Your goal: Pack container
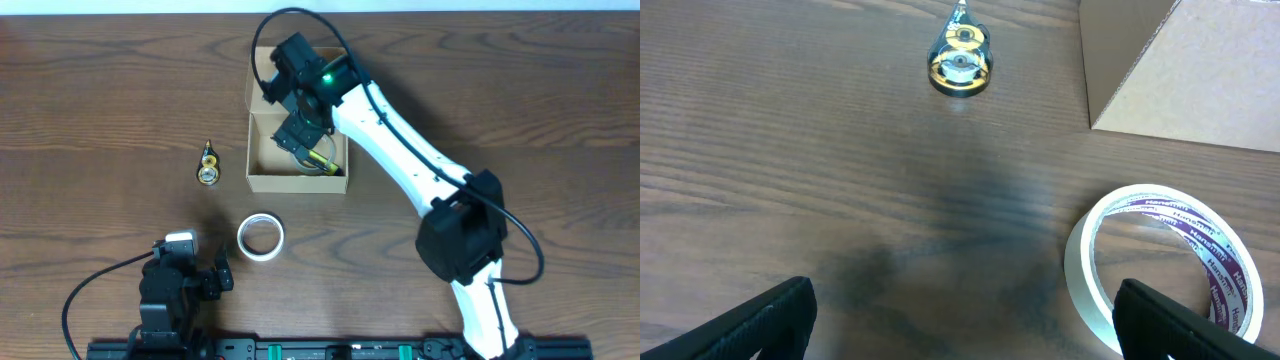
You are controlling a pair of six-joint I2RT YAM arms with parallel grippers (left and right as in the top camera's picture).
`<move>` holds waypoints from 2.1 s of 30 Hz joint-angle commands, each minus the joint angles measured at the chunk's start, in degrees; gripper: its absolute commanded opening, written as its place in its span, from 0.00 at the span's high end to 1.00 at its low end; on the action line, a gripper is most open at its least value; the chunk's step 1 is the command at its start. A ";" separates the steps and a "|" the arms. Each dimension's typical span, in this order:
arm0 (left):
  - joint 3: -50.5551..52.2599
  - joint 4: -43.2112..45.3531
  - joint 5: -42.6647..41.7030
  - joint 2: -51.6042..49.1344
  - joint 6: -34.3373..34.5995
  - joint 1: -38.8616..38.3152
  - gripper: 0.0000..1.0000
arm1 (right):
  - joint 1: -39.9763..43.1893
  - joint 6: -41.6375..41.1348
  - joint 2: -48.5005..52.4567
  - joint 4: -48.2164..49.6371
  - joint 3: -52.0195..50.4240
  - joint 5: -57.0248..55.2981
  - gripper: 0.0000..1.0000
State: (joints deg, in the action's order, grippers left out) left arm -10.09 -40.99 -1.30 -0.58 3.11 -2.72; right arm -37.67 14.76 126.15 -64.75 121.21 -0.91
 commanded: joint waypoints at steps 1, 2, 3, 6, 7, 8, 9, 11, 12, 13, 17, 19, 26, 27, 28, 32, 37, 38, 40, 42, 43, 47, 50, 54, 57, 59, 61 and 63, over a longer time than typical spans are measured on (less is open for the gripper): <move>0.92 -0.35 0.37 0.37 -0.37 0.22 0.05 | 0.09 0.02 -5.86 -0.61 1.97 -0.04 0.01; 0.92 -0.35 0.39 0.37 -0.37 0.22 0.04 | 0.09 -0.37 -7.23 -0.87 1.97 0.09 0.01; 0.92 -0.35 0.37 0.37 -0.37 0.22 0.04 | 0.09 -0.44 -8.48 -1.14 1.97 0.48 0.01; 0.92 -0.35 0.37 0.37 -0.37 0.22 0.05 | 0.24 -0.37 -12.07 -1.95 1.97 2.58 0.01; 0.92 -0.35 0.37 0.37 -0.37 0.22 0.04 | 0.28 -0.37 -13.20 -2.23 1.95 2.93 0.01; 0.92 -0.35 0.37 0.37 -0.37 0.22 0.05 | 0.33 -0.33 -14.99 -2.64 1.95 2.89 0.01; 0.92 -0.35 0.37 0.37 -0.37 0.22 0.05 | 0.48 -0.33 -16.46 -3.21 1.95 2.91 0.01; 0.92 -0.35 0.37 0.37 -0.37 0.22 0.05 | 0.70 -0.31 -18.91 -4.31 1.79 2.89 0.01; 0.92 -0.35 0.39 0.37 -0.37 0.22 0.05 | 0.83 -0.04 -20.00 -5.03 1.70 2.93 0.01; 0.92 -0.35 0.39 0.37 -0.37 0.22 0.05 | 0.98 0.24 -20.98 -5.92 1.68 2.89 0.01; 0.92 -0.35 0.37 0.37 -0.37 0.22 0.05 | 2.43 2.73 -24.92 -9.84 0.87 4.39 0.01; 0.92 -0.35 0.37 0.37 -0.37 0.22 0.05 | 4.72 4.48 -28.81 -9.51 -2.89 8.17 0.01; 0.92 -0.35 0.37 0.37 -0.37 0.22 0.05 | 11.69 3.56 -47.19 0.92 -28.70 12.55 0.01; 0.92 -0.35 0.37 0.37 -0.37 0.22 0.05 | 12.24 2.71 -50.21 2.62 -32.46 12.55 0.01; 0.92 -0.35 0.37 0.37 -0.37 0.22 0.05 | 12.66 1.84 -53.66 4.57 -36.59 12.55 0.01; 0.92 -0.35 0.37 0.37 -0.37 0.22 0.05 | 13.00 0.00 -66.40 9.35 -48.76 12.28 0.01; 0.92 -0.35 0.37 0.37 -0.37 0.22 0.04 | 13.00 -10.60 -82.44 8.87 -57.94 11.67 0.01; 0.92 -0.35 0.37 0.37 -0.37 0.22 0.04 | 12.98 -12.76 -84.76 8.02 -58.51 11.67 0.01; 0.92 -0.35 0.37 0.37 -0.37 0.22 0.05 | 13.00 -13.44 -88.48 6.16 -58.75 11.65 0.01; 0.92 -0.35 0.37 0.37 -0.37 0.22 0.05 | 13.00 -13.44 -92.17 4.39 -58.75 11.65 0.01; 0.92 -0.35 0.37 0.37 -0.37 0.22 0.05 | 13.00 -13.44 -93.50 3.56 -58.75 11.65 0.01; 0.92 -0.35 0.37 0.37 -0.37 0.22 0.05 | 13.00 -13.44 -96.04 1.07 -58.75 11.04 0.01; 0.92 -0.35 0.37 0.37 -0.37 0.22 0.05 | 12.98 -11.61 -96.15 -2.38 -58.75 9.29 0.01; 0.92 -0.35 0.37 0.37 -0.37 0.22 0.05 | 12.98 -0.15 -96.15 -2.25 -58.77 9.27 0.01; 0.92 -0.35 0.37 0.37 -0.37 0.22 0.05 | 13.33 3.32 -97.13 -1.88 -59.71 7.65 0.01; 0.92 -0.35 0.37 0.37 -0.37 0.22 0.05 | 14.80 3.45 -99.21 -0.76 -62.36 7.13 0.01; 0.92 -0.35 0.37 0.37 -0.37 0.22 0.05 | 17.25 3.74 -102.07 1.49 -66.60 7.37 0.01; 0.92 -0.35 0.37 0.37 -0.37 0.22 0.05 | 20.57 3.74 -106.07 5.29 -72.94 7.65 0.01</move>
State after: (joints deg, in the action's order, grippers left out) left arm -10.09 -40.93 -1.30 -0.58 3.11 -2.72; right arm -20.18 16.34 23.42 -61.04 53.47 7.46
